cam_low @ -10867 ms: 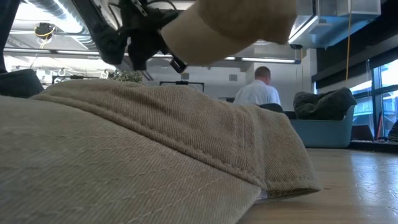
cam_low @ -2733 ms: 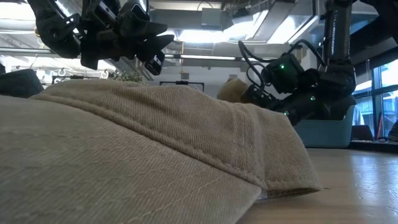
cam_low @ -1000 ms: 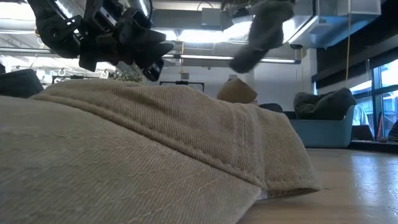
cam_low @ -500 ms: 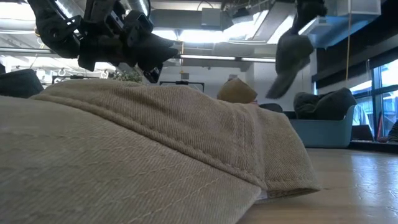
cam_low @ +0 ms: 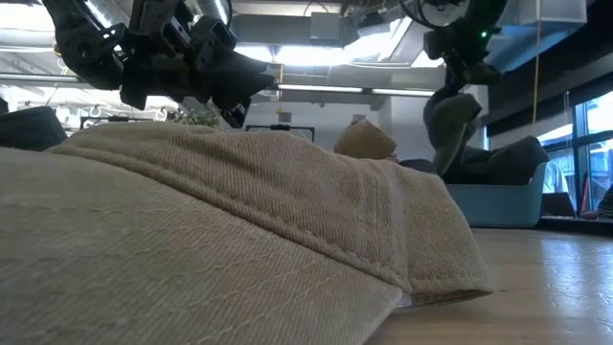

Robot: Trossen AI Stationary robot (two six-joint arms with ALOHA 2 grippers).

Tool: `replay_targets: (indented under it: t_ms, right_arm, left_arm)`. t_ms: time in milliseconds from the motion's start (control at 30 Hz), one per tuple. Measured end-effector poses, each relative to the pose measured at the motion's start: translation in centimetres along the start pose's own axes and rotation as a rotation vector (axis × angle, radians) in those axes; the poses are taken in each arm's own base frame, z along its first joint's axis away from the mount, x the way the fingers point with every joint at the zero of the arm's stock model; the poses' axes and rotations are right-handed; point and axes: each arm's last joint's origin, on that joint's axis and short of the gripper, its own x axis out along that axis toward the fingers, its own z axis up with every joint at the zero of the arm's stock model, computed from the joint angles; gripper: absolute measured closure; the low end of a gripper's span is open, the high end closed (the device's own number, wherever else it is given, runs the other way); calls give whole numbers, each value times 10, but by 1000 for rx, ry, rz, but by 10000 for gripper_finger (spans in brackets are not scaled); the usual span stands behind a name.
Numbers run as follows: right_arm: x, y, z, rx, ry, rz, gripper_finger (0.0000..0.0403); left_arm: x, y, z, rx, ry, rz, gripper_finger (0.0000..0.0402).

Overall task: Pick & Place hat
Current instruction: Put the top black cap into the blue bin

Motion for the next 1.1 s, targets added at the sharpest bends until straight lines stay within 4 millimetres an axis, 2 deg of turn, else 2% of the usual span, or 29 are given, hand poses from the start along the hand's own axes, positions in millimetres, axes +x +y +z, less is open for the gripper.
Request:
replay_targets:
  t_ms: [167,467,867,1100]
  right_arm:
    - [2,-1,4,-79,-28,-30,352]
    - [-6,1,15,-150,-100,-64,352]
    - [7,2,-6,-226,53,21,352]
    - [14,-1,-12,-161,20,74,342]
  left_arm:
    - [0,0,0,16,0,0,302]
    - [0,0,0,67,1,0,302]
    - [0,0,0,53,1,0,302]
    - [0,0,0,51,1,0,302]
